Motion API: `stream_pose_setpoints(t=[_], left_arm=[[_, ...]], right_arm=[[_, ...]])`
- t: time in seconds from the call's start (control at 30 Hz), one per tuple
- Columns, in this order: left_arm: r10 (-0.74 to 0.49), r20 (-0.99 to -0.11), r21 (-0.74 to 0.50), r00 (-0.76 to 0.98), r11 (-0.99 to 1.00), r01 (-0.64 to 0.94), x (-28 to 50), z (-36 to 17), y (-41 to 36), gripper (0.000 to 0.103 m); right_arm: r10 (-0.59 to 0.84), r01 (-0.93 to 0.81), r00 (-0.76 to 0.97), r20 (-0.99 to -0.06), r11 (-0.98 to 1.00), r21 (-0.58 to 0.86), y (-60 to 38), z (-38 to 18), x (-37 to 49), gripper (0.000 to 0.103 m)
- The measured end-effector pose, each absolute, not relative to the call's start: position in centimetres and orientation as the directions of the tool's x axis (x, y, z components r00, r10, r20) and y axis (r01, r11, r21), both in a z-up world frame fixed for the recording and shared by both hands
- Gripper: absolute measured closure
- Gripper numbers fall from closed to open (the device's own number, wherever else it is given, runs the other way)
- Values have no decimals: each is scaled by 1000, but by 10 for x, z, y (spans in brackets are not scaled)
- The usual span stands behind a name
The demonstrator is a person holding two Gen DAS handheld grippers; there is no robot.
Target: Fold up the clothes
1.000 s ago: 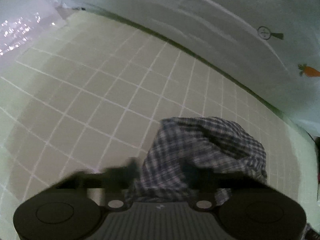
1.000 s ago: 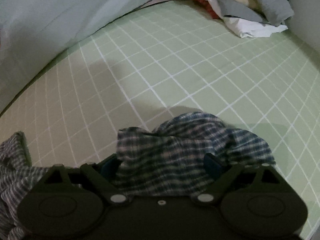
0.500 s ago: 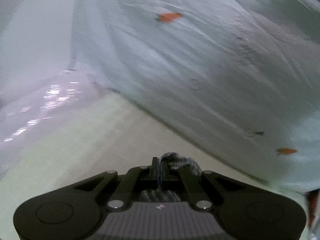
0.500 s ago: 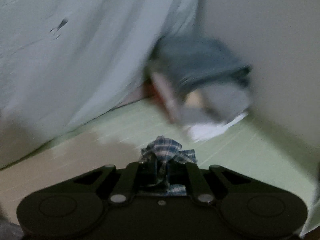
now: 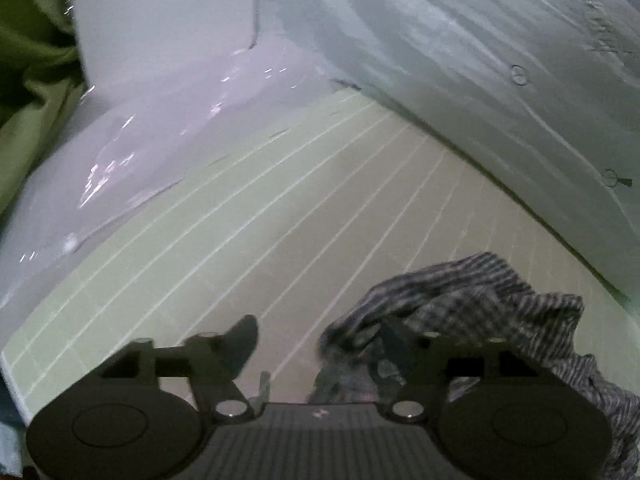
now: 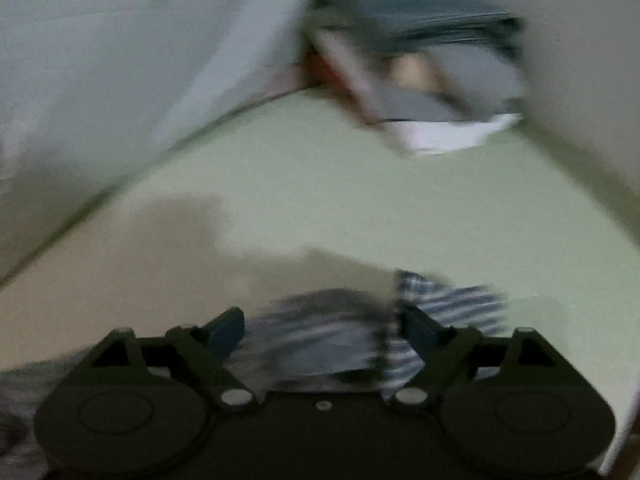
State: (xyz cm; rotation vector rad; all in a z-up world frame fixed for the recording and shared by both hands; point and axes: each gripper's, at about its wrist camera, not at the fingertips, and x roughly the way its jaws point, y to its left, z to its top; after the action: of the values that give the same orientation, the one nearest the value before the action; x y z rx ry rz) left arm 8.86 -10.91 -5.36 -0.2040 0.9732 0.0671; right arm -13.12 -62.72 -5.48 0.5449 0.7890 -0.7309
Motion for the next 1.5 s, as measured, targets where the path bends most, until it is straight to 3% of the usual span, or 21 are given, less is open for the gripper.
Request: stream_pose_setpoints(t=[0.03,0.27,0.3,0.33,0.37,0.43,0.47,0.5,0.53,0.57,0.7,0.8,0.87,1.03,1.13,1.2,1.27,1.4,1.5], left_arm=[[-39,-838,-129,545,983,-128,95,-56,-114,15],[-17,-907,-77,421,989,-125,121,-96,-137,15],[-26,-912,-89,410,987,-136,122,-101,-137,21],[-37,-914,-102,405,985,-140,123,-103,-136,39],[-53,-916,-114,398,985,-132,125,-106,-138,49],[-70,-914,-125,399,986,-112,130,-107,-144,88],[-78,-911,-131,405,986,-103,133,-107,-147,92],[-83,-905,-136,417,986,-101,133,-106,-149,93],[-83,-896,-139,435,986,-97,134,-102,-150,96],[-88,-883,-145,462,985,-89,133,-95,-151,96],[-147,-781,-216,607,976,-42,111,-44,-141,96],[-204,-711,-264,673,965,13,76,-12,-132,95],[-211,-725,-256,656,966,27,48,-16,-129,95],[-147,-874,-167,463,986,-3,-3,-85,-128,92],[-125,-918,-147,375,989,-31,-19,-109,-120,83],[-136,-902,-162,409,986,-29,-22,-98,-116,78],[-139,-879,-162,456,987,-11,-27,-82,-115,69],[-173,-821,-173,544,984,51,-31,-49,-125,45],[-208,-793,-178,572,978,108,-21,-37,-134,36]], right_arm=[[-327,749,502,-800,628,213,-624,-58,-122,11],[-50,792,471,-881,464,397,-618,-98,-75,11],[-23,808,458,-889,427,406,-620,-104,-72,11],[2,822,452,-892,388,417,-621,-108,-69,8],[11,827,460,-888,358,433,-621,-110,-69,7],[13,825,488,-873,321,466,-622,-110,-69,13],[15,816,505,-863,317,484,-624,-110,-69,38],[17,807,523,-852,313,501,-626,-109,-68,74],[32,783,559,-829,311,539,-626,-107,-68,85],[32,753,605,-796,300,585,-627,-102,-72,92],[-61,623,753,-655,386,680,-626,-57,-109,96],[-146,532,826,-544,521,668,-619,-14,-152,96],[-189,533,823,-536,586,610,-608,-5,-186,96],[-194,717,562,-804,598,358,-593,-76,-236,94],[-126,775,460,-879,540,328,-590,-104,-255,82],[-155,771,464,-872,555,312,-588,-93,-256,62],[-225,754,478,-849,601,265,-583,-73,-251,56],[-361,715,534,-765,675,180,-562,-37,-236,23],[-429,685,575,-696,718,124,-555,-21,-208,14]])
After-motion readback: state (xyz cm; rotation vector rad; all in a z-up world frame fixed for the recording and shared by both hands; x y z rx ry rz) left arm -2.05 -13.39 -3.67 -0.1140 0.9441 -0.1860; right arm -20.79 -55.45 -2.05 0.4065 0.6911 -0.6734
